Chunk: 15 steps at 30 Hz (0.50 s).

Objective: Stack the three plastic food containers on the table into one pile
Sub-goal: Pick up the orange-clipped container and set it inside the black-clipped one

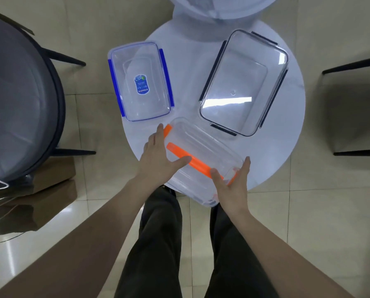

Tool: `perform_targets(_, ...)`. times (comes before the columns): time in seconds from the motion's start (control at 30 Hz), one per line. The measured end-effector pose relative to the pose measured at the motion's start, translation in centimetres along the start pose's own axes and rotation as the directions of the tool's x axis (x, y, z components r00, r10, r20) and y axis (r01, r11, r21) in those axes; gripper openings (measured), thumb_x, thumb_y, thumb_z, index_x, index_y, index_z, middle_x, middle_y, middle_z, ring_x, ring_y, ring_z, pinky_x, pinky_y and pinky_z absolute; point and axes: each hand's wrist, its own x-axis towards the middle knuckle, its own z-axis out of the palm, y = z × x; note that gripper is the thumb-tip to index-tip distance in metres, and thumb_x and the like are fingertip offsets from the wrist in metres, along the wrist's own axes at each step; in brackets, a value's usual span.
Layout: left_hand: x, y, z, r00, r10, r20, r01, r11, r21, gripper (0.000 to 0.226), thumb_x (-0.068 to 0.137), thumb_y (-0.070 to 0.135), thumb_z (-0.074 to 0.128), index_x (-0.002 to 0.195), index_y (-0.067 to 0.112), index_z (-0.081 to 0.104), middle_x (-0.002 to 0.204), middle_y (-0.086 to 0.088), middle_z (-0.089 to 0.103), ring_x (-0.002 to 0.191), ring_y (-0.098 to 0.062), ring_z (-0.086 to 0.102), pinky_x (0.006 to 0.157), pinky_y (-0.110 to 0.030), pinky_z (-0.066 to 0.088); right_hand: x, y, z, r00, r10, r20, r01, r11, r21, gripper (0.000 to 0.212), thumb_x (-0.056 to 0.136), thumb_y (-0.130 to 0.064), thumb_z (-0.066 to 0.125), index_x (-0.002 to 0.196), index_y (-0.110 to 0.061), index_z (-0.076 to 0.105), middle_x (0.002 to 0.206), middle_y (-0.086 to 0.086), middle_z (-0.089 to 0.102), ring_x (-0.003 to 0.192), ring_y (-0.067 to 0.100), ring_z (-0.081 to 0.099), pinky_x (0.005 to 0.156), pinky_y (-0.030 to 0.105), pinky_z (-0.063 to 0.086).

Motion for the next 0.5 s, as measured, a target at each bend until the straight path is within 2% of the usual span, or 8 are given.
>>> perform_targets(0.07, 0.7, 0.0, 0.4, 1.0, -0.02, -0.023, 0.019, 1.0, -0.007, 0.118, 0.071, 0.056, 0.081, 0.159, 0.023, 0.009, 0.158, -0.006, 0.031, 0.143, -0.029, 0.035, 0.111, -0.05, 0.038, 0.7, 0.2, 0.4, 0.999, 0.028, -0.023, -0.027, 0.999, 0.025, 0.112, 0.079, -0.056, 0.073, 0.156, -0.037, -0.005, 0.163, 0.009, 0.023, 0.137, 0.035, 0.047, 0.111, 0.051, 0.044)
perform_targets(0.13, 1.0, -0.3, 0.7, 0.998, -0.016, -0.057, 0.016, 1.0, -0.006, 0.116, 0.068, 0.057, 0.083, 0.156, 0.023, 0.017, 0.153, -0.005, 0.037, 0.138, -0.028, 0.041, 0.107, -0.049, 0.042, 0.9, 0.3, 0.6, 0.999, 0.035, -0.024, -0.034, 0.999, 0.026, 0.112, 0.07, -0.064, 0.072, 0.153, -0.04, 0.0, 0.158, 0.011, 0.029, 0.12, 0.031, 0.054, 0.105, 0.057, 0.048)
perform_targets(0.17, 1.1, -0.4, 0.8, 0.998, -0.008, -0.07, 0.007, 1.0, -0.007, 0.115, 0.067, 0.058, 0.084, 0.155, 0.022, 0.02, 0.15, -0.005, 0.039, 0.135, -0.028, 0.042, 0.105, -0.047, 0.043, 0.9, 0.3, 0.6, 0.999, 0.036, -0.024, -0.035, 0.999, 0.022, 0.112, 0.071, -0.063, 0.072, 0.153, -0.038, 0.001, 0.156, 0.013, 0.033, 0.116, 0.03, 0.053, 0.104, 0.058, 0.049)
perform_targets(0.27, 1.2, -0.7, 0.9, 0.996, -0.004, -0.084, 0.005, 1.0, 0.003, 0.11, 0.065, 0.058, 0.085, 0.15, 0.021, 0.027, 0.143, -0.004, 0.043, 0.128, -0.025, 0.044, 0.097, -0.041, 0.043, 1.3, 0.7, 0.6, 0.997, 0.063, -0.036, -0.063, 0.998, 0.006, 0.104, 0.082, -0.044, 0.078, 0.155, -0.027, 0.005, 0.148, 0.018, 0.041, 0.13, 0.038, 0.052, 0.106, 0.055, 0.047)
perform_targets(0.33, 1.4, -0.7, 0.7, 0.996, -0.019, -0.092, 0.019, 1.0, 0.003, 0.105, 0.062, 0.058, 0.086, 0.144, 0.019, 0.033, 0.136, -0.004, 0.046, 0.123, -0.024, 0.047, 0.094, -0.04, 0.045, 1.4, 0.7, 0.6, 0.995, 0.081, -0.059, -0.08, 0.997, 0.022, 0.099, 0.082, -0.038, 0.08, 0.153, -0.022, 0.012, 0.143, 0.019, 0.047, 0.132, 0.037, 0.051, 0.107, 0.052, 0.047)
perform_targets(0.43, 1.8, -0.8, 0.5, 0.994, -0.043, -0.1, 0.042, 0.999, -0.01, 0.099, 0.057, 0.061, 0.088, 0.133, 0.018, 0.042, 0.124, -0.001, 0.049, 0.114, -0.023, 0.051, 0.092, -0.043, 0.052, 1.4, 0.7, 0.6, 0.988, 0.127, -0.088, -0.125, 0.992, 0.026, 0.088, 0.076, -0.042, 0.083, 0.142, -0.016, 0.03, 0.135, 0.017, 0.053, 0.124, 0.036, 0.055, 0.103, 0.049, 0.049)
perform_targets(0.5, 2.0, -0.9, 0.4, 0.994, -0.044, -0.1, 0.042, 0.999, -0.023, 0.095, 0.055, 0.061, 0.089, 0.128, 0.018, 0.045, 0.116, 0.002, 0.049, 0.108, -0.022, 0.052, 0.088, -0.042, 0.053, 1.3, 0.7, 0.7, 0.983, 0.162, -0.09, -0.155, 0.985, 0.081, 0.08, 0.07, -0.046, 0.086, 0.128, -0.018, 0.039, 0.116, 0.012, 0.056, 0.107, 0.036, 0.061, 0.096, 0.054, 0.054)
